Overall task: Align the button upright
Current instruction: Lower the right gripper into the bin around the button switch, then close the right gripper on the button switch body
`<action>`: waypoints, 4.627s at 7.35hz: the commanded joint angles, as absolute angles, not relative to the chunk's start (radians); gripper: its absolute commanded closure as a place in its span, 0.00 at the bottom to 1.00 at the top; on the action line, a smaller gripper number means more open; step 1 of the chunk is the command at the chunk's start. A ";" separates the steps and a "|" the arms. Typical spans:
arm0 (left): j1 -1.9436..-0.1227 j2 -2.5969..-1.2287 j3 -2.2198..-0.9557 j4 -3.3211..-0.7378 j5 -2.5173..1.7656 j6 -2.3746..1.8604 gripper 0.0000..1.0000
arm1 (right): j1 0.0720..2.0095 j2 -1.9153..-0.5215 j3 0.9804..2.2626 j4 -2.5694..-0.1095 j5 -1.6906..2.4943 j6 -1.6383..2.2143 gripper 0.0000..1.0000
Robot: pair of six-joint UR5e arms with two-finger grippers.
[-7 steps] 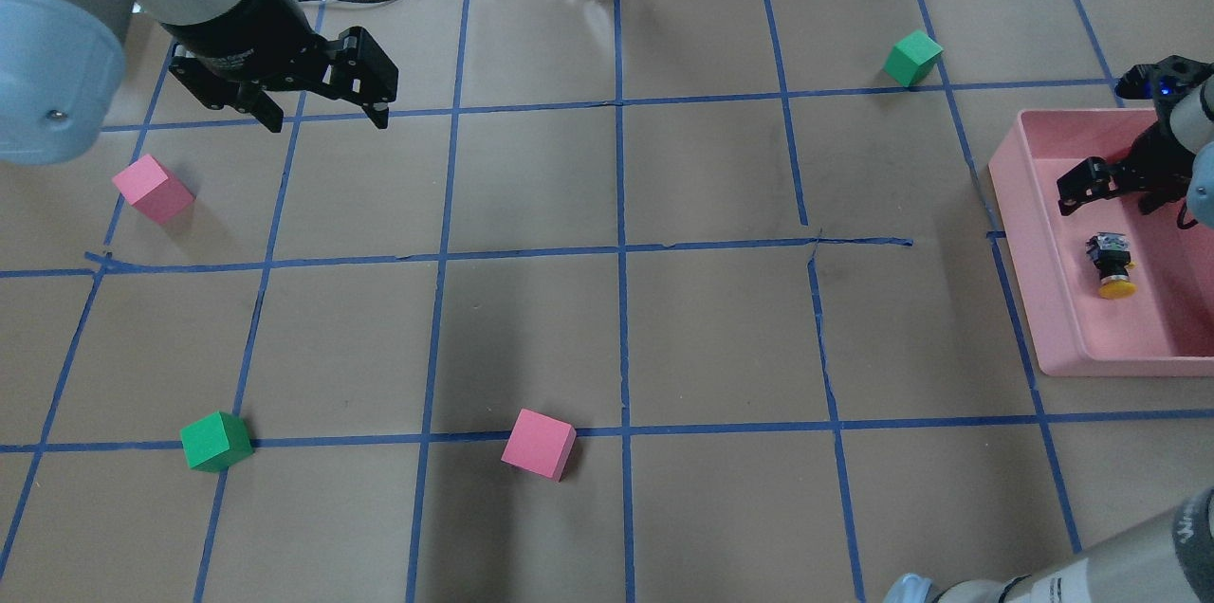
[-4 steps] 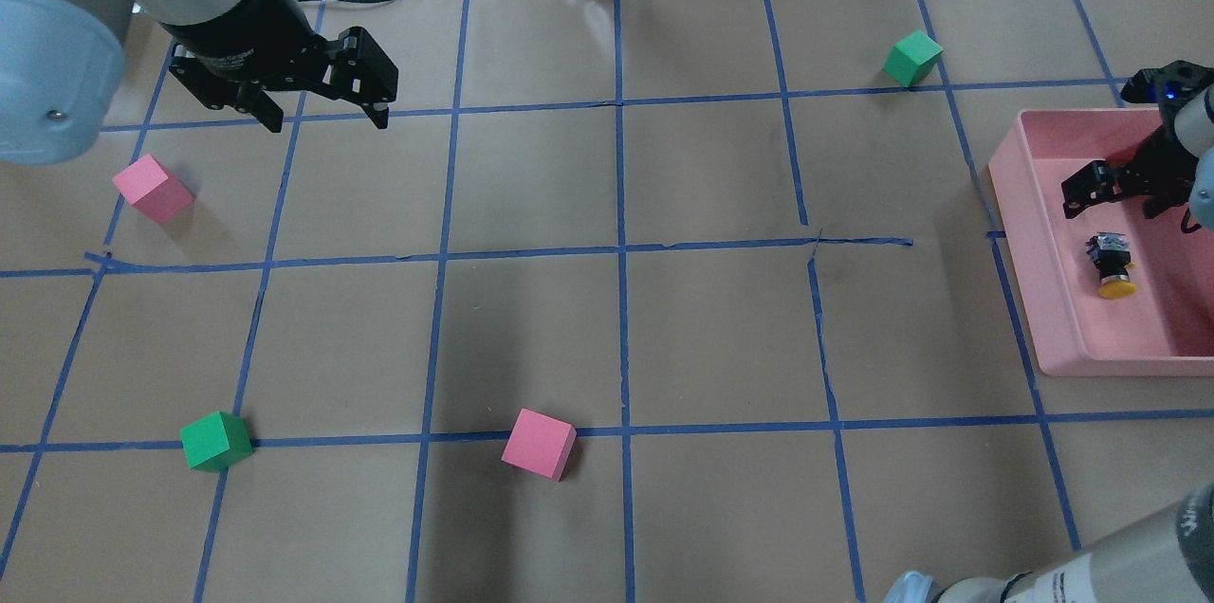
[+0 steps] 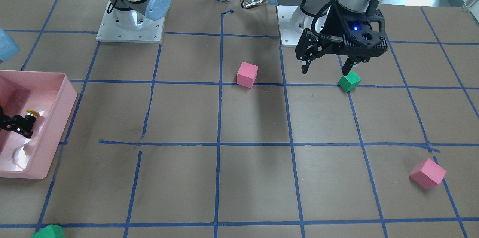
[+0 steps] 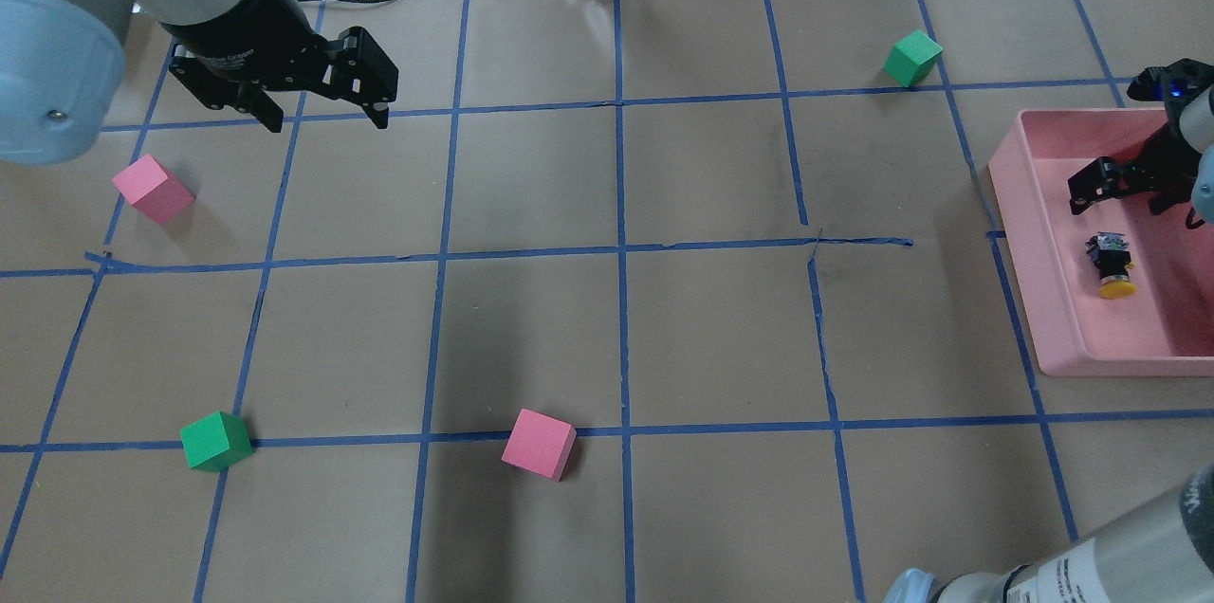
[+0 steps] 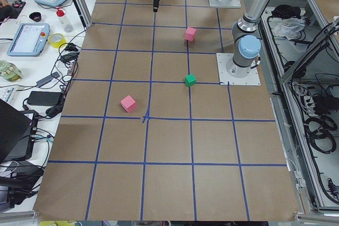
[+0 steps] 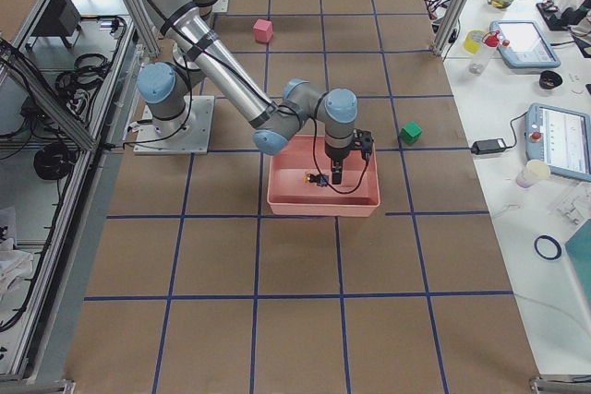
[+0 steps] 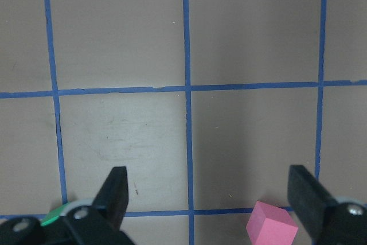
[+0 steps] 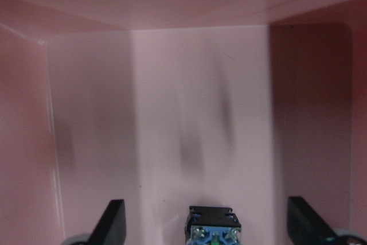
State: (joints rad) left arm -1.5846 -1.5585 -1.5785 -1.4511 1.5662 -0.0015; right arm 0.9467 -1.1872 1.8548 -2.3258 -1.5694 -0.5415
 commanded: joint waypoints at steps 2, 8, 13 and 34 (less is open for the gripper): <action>-1.585 -1.559 -1.578 -1.451 1.566 -0.002 0.00 | 0.934 -1.175 1.864 -2.329 -1.575 -0.546 0.01; -1.585 -1.559 -1.578 -1.451 1.566 -0.002 0.00 | 0.934 -1.141 1.855 -2.330 -1.572 -0.545 0.01; -1.585 -1.559 -1.578 -1.451 1.566 -0.002 0.00 | 0.933 -1.150 1.864 -2.327 -1.578 -0.548 0.01; -1.585 -1.559 -1.578 -1.451 1.566 -0.002 0.00 | 0.931 -1.204 1.907 -2.313 -1.585 -0.597 0.96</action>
State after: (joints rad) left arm -1.5846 -1.5585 -1.5784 -1.4512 1.5662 -0.0015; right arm 0.9311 -1.1995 1.9143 -2.3159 -1.5820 -0.5824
